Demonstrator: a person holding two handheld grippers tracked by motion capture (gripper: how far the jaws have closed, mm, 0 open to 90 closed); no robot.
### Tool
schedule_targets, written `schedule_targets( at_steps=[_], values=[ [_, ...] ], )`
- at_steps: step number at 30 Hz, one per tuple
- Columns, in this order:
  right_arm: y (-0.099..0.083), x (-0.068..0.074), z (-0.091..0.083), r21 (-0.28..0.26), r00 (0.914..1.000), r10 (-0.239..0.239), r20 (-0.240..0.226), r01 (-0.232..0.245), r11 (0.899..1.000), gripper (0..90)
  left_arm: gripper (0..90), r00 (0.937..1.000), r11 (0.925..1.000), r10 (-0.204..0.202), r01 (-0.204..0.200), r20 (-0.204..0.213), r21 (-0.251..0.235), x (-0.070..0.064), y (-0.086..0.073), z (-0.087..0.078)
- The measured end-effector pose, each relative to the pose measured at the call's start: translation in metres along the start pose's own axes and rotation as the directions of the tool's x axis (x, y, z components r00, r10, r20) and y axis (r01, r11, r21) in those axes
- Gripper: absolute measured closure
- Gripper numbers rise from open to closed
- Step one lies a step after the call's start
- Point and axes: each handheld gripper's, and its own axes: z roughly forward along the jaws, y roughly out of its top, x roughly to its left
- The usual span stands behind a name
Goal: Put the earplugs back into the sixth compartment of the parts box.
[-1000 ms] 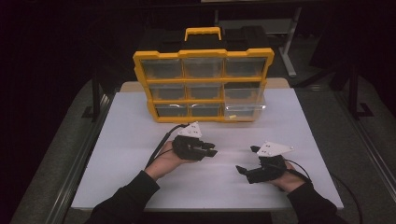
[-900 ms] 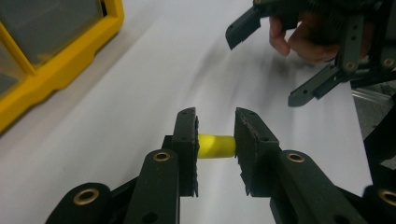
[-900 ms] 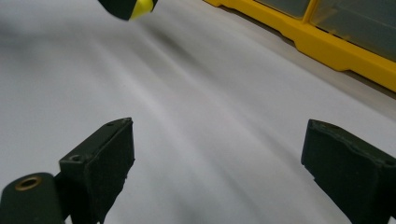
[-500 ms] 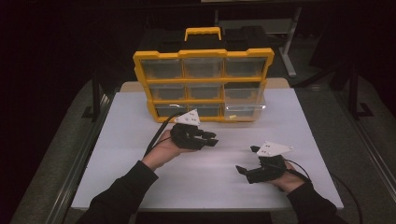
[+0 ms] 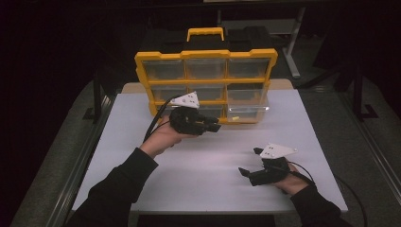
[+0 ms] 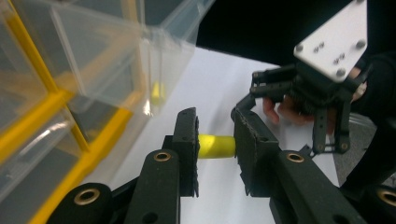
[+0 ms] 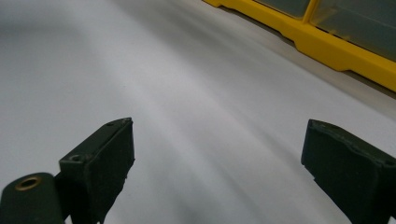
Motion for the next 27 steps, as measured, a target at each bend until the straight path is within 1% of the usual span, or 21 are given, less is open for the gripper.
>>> schedule_targets(
  at_steps=[1,3,8,13,17,22,27],
  values=[
    [0.000,0.000,0.000,0.000,1.0000,0.001,0.000,-0.001,1.000,8.6,70.2,1.0000,1.0000,0.006,-0.006,-0.003,-0.002,0.001,0.004,-0.001],
    [0.000,0.000,0.000,0.000,1.0000,0.001,0.000,-0.001,1.000,8.6,70.1,1.0000,1.0000,0.003,-0.003,0.000,-0.007,0.003,0.011,-0.003],
    [0.000,0.000,0.000,0.001,1.0000,0.000,0.000,0.000,1.000,8.6,70.1,0.9999,0.9997,0.015,-0.015,-0.008,-0.019,0.007,0.030,-0.009],
    [0.000,0.000,0.000,0.001,1.0000,0.000,-0.001,0.000,1.000,8.6,70.1,0.9997,0.9995,0.017,-0.017,-0.017,-0.028,0.012,0.049,-0.010],
    [0.000,0.000,0.000,0.001,1.0000,0.001,-0.001,-0.001,1.000,8.6,70.1,0.9996,0.9996,0.011,-0.011,-0.025,-0.026,0.017,0.060,-0.006],
    [0.000,0.000,0.000,0.001,1.0000,-0.001,-0.003,0.001,1.000,8.6,70.0,0.9993,0.9997,0.016,-0.017,-0.033,-0.018,0.023,0.075,0.002],
    [0.000,0.000,0.000,-0.002,1.0000,0.003,-0.004,-0.003,1.000,8.6,69.7,0.9989,0.9999,0.013,-0.013,-0.046,-0.010,0.026,0.085,0.012]
  ],
)
